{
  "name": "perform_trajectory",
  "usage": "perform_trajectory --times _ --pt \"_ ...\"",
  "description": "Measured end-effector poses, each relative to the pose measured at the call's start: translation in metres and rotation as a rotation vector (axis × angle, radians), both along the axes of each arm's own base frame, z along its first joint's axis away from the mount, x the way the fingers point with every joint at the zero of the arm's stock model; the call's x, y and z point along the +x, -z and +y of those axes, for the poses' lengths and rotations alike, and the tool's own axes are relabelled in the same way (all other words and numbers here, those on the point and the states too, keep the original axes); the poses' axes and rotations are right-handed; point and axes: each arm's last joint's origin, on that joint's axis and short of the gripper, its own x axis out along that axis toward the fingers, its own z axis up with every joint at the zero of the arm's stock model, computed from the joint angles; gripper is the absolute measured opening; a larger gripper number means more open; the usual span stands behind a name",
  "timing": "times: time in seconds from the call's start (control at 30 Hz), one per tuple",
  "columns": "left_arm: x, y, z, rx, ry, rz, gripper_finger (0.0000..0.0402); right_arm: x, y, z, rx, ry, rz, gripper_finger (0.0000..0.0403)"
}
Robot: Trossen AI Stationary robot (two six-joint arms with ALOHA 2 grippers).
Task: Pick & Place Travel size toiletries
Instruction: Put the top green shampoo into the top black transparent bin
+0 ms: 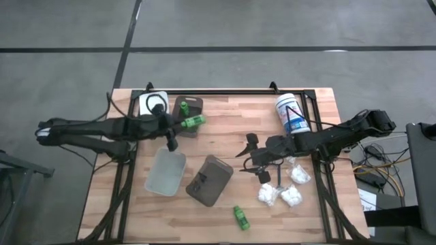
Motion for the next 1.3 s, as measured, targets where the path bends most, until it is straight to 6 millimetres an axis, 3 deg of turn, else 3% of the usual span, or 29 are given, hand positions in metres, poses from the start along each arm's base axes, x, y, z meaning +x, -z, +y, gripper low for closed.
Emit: perform_trajectory --times 0.23,0.5,0.97,1.3 --pt "-0.010 -0.001 0.022 -0.108 -0.144 0.122 0.0101 0.000 0.000 0.000 0.000 -0.001 0.004 0.0230" --pt "-0.001 0.003 0.050 -0.291 -0.234 0.306 0.0101 0.000 0.000 0.000 0.000 -0.002 0.004 0.0219" --pt "0.042 -0.005 0.099 -0.486 -0.352 0.698 0.0103 -0.001 0.003 0.000 -0.003 -0.002 0.023 0.0253" --pt "0.083 0.005 0.123 -0.543 -0.332 0.955 0.0103 -0.002 0.006 0.000 -0.007 -0.002 0.043 0.0271"
